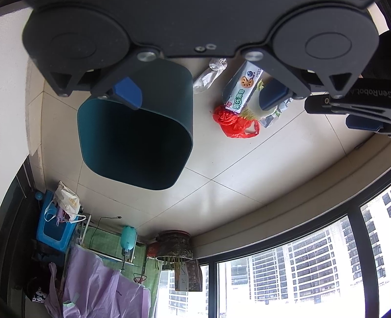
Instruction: Collect trash
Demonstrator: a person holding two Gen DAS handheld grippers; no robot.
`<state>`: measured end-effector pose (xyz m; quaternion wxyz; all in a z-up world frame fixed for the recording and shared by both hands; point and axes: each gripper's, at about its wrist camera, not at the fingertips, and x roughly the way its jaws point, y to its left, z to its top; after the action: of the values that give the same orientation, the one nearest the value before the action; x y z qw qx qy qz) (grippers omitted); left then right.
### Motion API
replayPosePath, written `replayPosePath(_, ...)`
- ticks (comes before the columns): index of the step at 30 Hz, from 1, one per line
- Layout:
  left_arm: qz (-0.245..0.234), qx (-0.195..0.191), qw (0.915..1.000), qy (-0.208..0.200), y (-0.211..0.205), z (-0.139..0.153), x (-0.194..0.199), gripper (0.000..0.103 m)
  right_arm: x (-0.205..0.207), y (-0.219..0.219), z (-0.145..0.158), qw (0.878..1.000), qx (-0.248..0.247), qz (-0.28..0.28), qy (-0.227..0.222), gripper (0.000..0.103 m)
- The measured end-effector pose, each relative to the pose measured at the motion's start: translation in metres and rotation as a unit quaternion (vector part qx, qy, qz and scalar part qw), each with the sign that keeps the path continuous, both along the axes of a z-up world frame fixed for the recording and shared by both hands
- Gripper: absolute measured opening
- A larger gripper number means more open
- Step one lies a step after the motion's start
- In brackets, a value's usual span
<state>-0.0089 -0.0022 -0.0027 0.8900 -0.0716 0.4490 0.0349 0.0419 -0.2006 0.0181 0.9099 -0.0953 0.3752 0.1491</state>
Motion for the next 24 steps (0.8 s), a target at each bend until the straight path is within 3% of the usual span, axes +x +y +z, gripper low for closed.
replayPosePath(24,0.002,0.009,0.9999,-0.015,-0.0022,0.0064,-0.0057,0.08,-0.0026,-0.004,0.0028,1.0,0.009,0.005,0.006,0.102)
